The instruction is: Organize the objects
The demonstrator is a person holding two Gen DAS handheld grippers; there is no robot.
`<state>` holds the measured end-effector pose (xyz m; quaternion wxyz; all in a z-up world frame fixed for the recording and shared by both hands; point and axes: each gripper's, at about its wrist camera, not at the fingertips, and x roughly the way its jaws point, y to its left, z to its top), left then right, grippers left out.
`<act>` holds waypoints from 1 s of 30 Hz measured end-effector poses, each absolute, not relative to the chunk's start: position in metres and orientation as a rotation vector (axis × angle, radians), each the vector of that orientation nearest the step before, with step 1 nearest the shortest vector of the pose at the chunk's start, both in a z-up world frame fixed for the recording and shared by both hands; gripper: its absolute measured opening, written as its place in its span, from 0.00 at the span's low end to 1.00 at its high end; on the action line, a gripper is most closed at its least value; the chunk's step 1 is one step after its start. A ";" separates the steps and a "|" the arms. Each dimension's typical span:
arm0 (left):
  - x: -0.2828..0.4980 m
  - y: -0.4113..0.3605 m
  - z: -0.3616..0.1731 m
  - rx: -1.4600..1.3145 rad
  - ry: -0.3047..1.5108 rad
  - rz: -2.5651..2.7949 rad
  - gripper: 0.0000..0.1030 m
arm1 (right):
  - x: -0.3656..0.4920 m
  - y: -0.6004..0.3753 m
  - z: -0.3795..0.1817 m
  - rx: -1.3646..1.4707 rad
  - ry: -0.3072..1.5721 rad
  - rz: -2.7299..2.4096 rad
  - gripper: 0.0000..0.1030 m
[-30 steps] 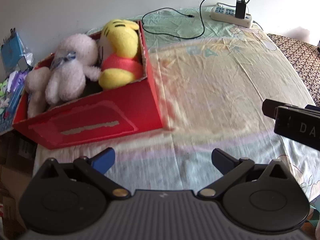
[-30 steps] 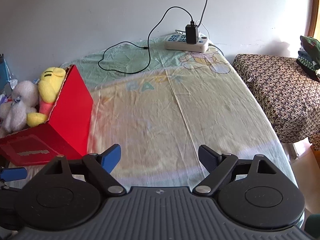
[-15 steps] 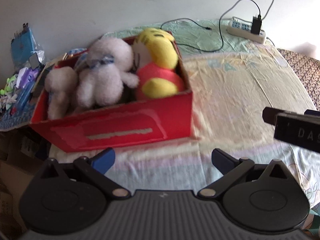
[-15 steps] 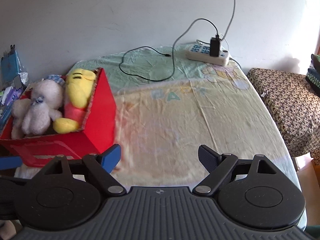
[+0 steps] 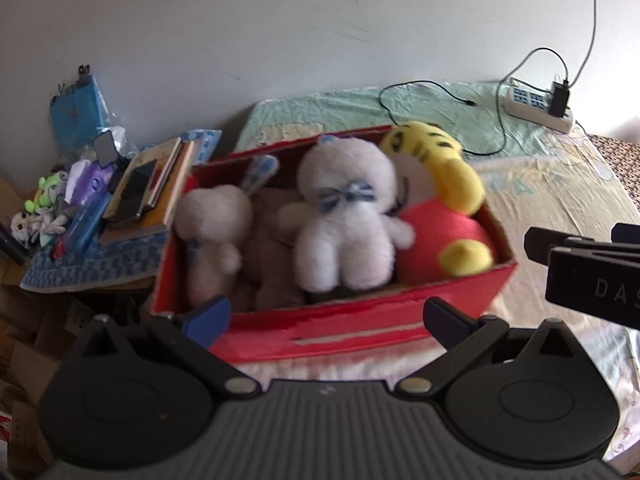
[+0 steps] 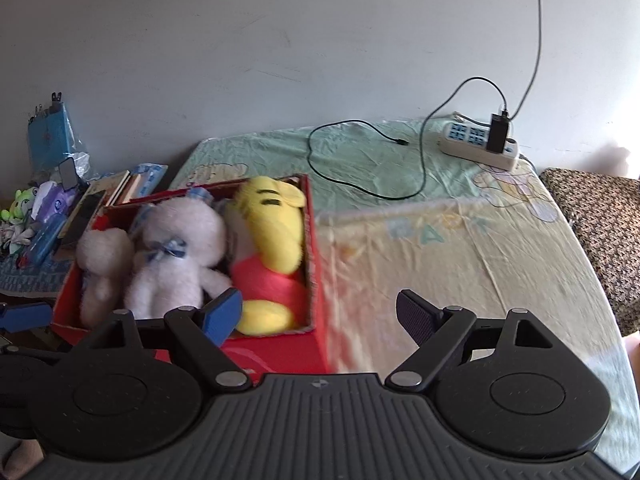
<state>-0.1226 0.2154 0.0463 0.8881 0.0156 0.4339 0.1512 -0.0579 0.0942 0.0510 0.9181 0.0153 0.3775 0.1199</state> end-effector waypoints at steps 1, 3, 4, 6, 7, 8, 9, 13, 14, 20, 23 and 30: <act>-0.122 0.221 0.047 0.033 0.899 0.318 1.00 | -0.057 0.100 0.052 0.030 0.777 0.251 0.84; -0.122 0.233 0.049 0.035 0.896 0.330 1.00 | -0.054 0.110 0.052 0.024 0.778 0.260 0.84; -0.121 0.240 0.050 0.036 0.896 0.336 1.00 | -0.053 0.115 0.052 0.022 0.780 0.265 0.84; -0.119 0.251 0.049 0.036 0.900 0.345 1.00 | -0.053 0.123 0.051 0.025 0.787 0.272 0.83; -0.118 0.256 0.049 0.034 0.905 0.348 1.00 | -0.052 0.127 0.050 0.027 0.792 0.273 0.83; -0.118 0.262 0.048 0.030 0.911 0.350 1.00 | -0.051 0.130 0.049 0.028 0.798 0.273 0.83; -0.117 0.267 0.046 0.029 0.917 0.351 1.00 | -0.051 0.133 0.049 0.031 0.803 0.272 0.82; -0.114 0.282 0.043 0.023 0.933 0.348 1.00 | -0.052 0.144 0.049 0.044 0.808 0.262 0.82; -0.114 0.285 0.043 0.023 0.932 0.345 1.00 | -0.052 0.146 0.050 0.045 0.807 0.260 0.82; -0.114 0.301 0.043 0.034 0.929 0.345 1.00 | -0.050 0.156 0.049 0.037 0.808 0.245 0.82; -0.112 0.307 0.043 0.037 0.928 0.346 1.00 | -0.047 0.159 0.050 0.031 0.812 0.247 0.82; -0.106 0.316 0.041 0.029 0.920 0.358 1.00 | -0.040 0.164 0.046 0.010 0.819 0.267 0.82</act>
